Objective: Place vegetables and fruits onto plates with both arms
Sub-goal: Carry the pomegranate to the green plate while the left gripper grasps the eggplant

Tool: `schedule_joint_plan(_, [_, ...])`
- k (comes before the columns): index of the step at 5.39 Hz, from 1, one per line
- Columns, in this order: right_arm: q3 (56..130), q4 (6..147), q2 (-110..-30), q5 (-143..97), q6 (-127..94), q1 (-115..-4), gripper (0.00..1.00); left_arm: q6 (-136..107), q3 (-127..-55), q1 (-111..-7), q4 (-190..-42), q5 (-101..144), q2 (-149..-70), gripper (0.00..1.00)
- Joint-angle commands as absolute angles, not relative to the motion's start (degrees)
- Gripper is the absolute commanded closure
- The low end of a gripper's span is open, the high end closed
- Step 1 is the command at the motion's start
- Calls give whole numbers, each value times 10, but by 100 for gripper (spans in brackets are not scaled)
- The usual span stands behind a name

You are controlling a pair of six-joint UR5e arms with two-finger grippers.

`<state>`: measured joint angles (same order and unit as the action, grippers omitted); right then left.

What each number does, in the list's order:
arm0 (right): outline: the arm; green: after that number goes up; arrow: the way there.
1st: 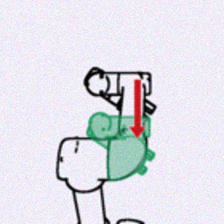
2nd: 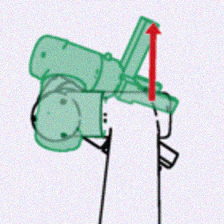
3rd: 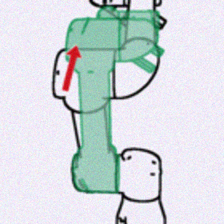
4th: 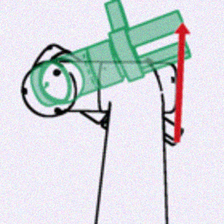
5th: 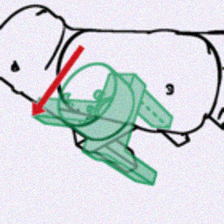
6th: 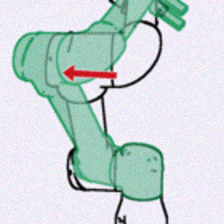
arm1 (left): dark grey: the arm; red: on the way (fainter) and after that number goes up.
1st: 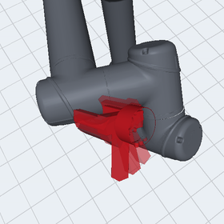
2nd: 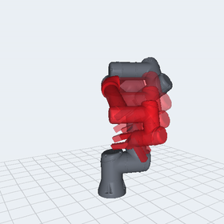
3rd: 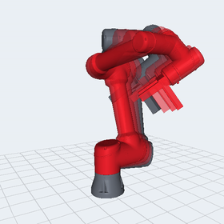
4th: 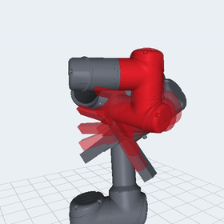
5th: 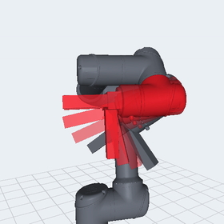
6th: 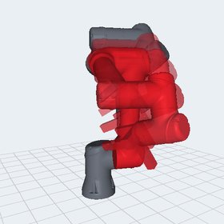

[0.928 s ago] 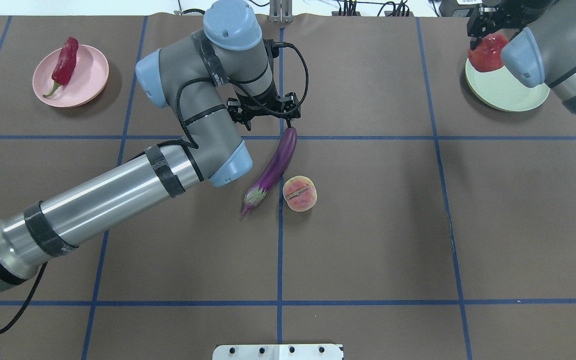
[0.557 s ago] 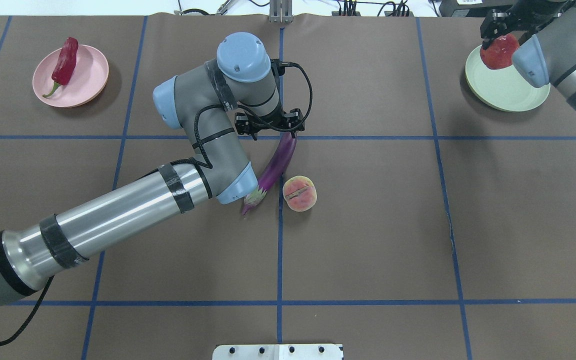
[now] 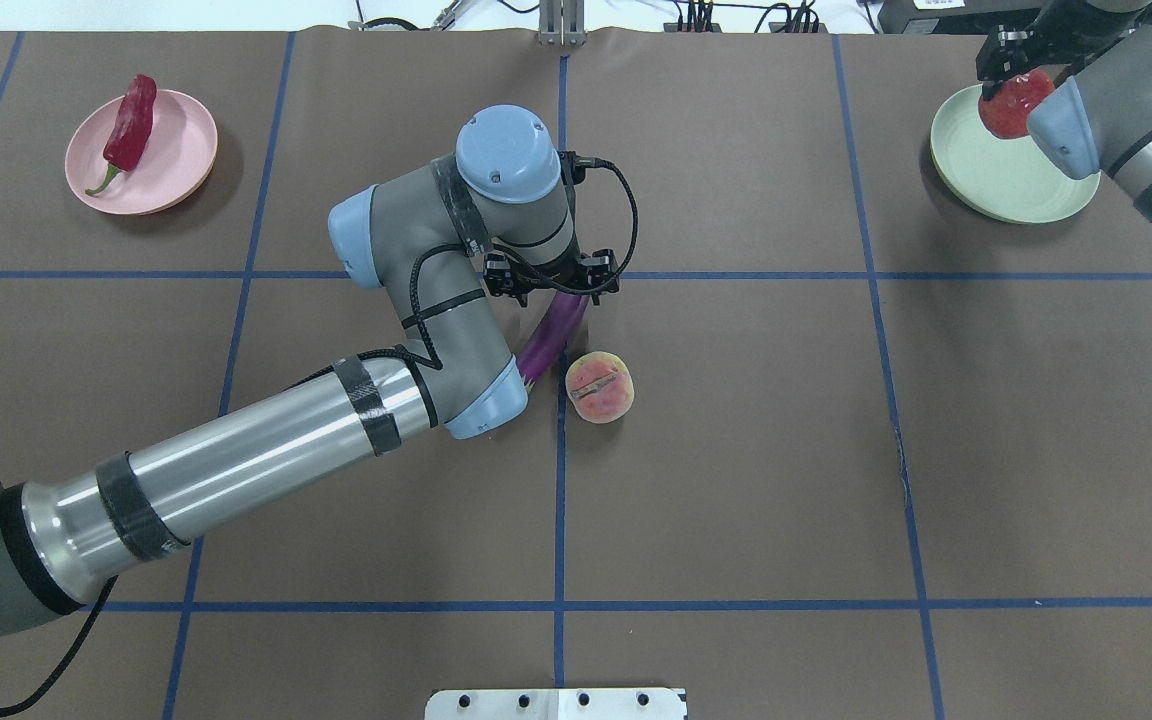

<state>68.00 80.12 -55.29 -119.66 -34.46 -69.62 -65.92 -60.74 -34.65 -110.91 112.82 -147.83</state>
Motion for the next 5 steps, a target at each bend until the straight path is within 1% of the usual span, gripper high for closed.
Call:
schedule_joint_plan(1, [663, 792, -551, -1184, -345, -689, 100, -658, -606, -345, -1109, 1124, -1478, 65])
schedule_joint_plan(2, [636, 751, -555, -1165, -345, -679, 100, -654, -613, -353, -1110, 1126, -1479, 100])
schedule_joint_plan(3, [612, 724, -554, -1137, -345, -670, 100, -650, -627, -395, -1106, 1155, -1484, 100])
schedule_joint_plan(5, [606, 719, -555, -1129, -346, -653, 100, -607, -626, -460, -1100, 1235, -1484, 100])
